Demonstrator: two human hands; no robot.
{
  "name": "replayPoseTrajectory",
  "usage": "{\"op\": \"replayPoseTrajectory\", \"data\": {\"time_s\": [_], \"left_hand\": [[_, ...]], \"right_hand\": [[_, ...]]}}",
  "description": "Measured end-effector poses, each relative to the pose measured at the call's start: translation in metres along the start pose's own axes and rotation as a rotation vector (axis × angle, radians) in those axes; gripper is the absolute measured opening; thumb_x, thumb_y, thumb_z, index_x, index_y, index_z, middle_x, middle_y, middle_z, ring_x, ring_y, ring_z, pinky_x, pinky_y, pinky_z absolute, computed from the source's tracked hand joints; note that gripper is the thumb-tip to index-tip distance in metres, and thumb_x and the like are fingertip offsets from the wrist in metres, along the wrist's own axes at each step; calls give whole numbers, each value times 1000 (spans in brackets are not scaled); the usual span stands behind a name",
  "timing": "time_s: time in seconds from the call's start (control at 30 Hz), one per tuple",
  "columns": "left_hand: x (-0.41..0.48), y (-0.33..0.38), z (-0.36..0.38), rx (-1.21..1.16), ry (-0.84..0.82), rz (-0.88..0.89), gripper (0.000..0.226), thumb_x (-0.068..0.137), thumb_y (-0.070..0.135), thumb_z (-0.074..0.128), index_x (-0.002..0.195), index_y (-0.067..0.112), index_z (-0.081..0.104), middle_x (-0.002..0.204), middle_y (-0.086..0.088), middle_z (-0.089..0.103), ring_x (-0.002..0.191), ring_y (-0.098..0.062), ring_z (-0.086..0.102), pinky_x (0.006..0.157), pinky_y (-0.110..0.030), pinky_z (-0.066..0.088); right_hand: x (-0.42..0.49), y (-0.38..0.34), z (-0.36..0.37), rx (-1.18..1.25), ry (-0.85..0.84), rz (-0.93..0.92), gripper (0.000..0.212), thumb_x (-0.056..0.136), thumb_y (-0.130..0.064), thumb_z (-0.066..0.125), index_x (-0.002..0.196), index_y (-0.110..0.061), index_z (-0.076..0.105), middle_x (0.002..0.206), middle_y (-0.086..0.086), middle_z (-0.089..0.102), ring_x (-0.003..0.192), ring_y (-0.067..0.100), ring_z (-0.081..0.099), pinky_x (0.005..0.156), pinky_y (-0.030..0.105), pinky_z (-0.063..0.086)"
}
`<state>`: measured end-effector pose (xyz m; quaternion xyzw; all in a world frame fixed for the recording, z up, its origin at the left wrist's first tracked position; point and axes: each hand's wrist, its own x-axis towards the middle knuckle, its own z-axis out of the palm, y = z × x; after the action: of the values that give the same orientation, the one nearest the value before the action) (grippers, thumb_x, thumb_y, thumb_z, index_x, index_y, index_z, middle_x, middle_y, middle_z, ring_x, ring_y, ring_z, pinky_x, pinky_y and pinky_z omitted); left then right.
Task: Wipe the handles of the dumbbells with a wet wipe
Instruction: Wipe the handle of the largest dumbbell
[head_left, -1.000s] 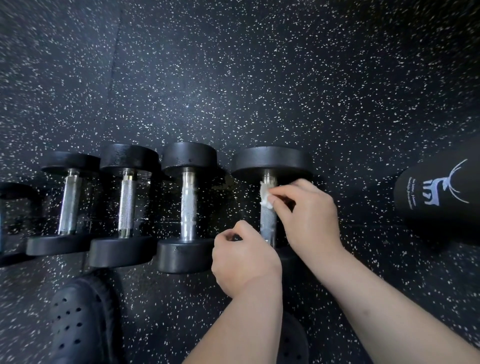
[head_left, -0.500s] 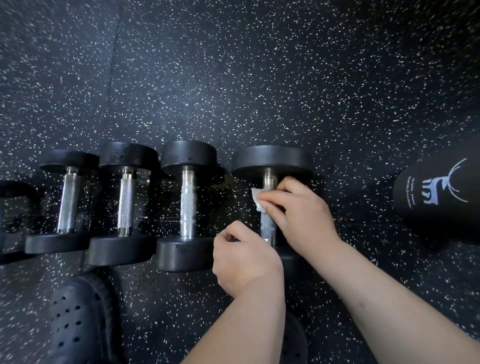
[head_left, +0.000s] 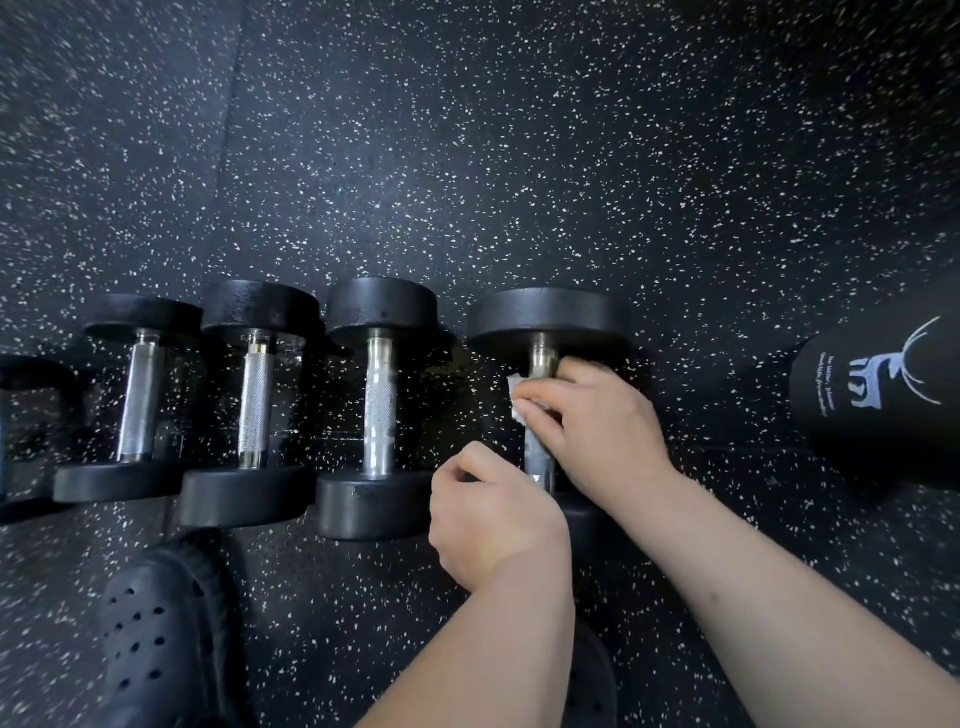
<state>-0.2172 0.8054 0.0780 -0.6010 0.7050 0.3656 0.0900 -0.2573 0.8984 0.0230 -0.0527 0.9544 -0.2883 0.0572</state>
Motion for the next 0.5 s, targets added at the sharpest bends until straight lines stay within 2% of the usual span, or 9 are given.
{"op": "replayPoseTrajectory", "data": {"time_s": [0.2, 0.3, 0.4, 0.5], "left_hand": [[9, 0, -3, -28, -15, -32, 45, 104, 35, 31, 110, 14, 71, 98, -6, 67, 92, -31, 54, 80, -38, 37], [17, -6, -3, -50, -33, -52, 47, 106, 31, 31, 113, 6, 69, 107, -12, 68, 102, -36, 56, 83, -39, 37], [18, -10, -1, -67, -34, -73, 48, 103, 35, 32, 101, 6, 71, 101, -12, 70, 101, -38, 60, 86, -43, 46], [16, -7, -2, -77, -34, -61, 49, 99, 38, 33, 81, 10, 68, 81, -6, 66, 93, -36, 61, 81, -43, 48]], "right_hand": [[-5, 1, -2, 106, 40, 60, 18, 100, -46, 63, 109, -39, 77, 92, -10, 58, 88, 13, 58, 75, 39, 54], [-8, 3, -3, 182, 66, 97, 16, 100, -44, 66, 111, -39, 78, 91, -12, 58, 78, 8, 56, 74, 37, 54], [-10, 3, -5, 168, 66, 110, 17, 99, -47, 66, 112, -44, 77, 85, -11, 56, 77, 10, 56, 70, 35, 52], [-3, -6, -6, -49, -15, 16, 19, 101, -52, 59, 111, -45, 74, 84, -11, 66, 83, 16, 64, 66, 34, 53]]}}
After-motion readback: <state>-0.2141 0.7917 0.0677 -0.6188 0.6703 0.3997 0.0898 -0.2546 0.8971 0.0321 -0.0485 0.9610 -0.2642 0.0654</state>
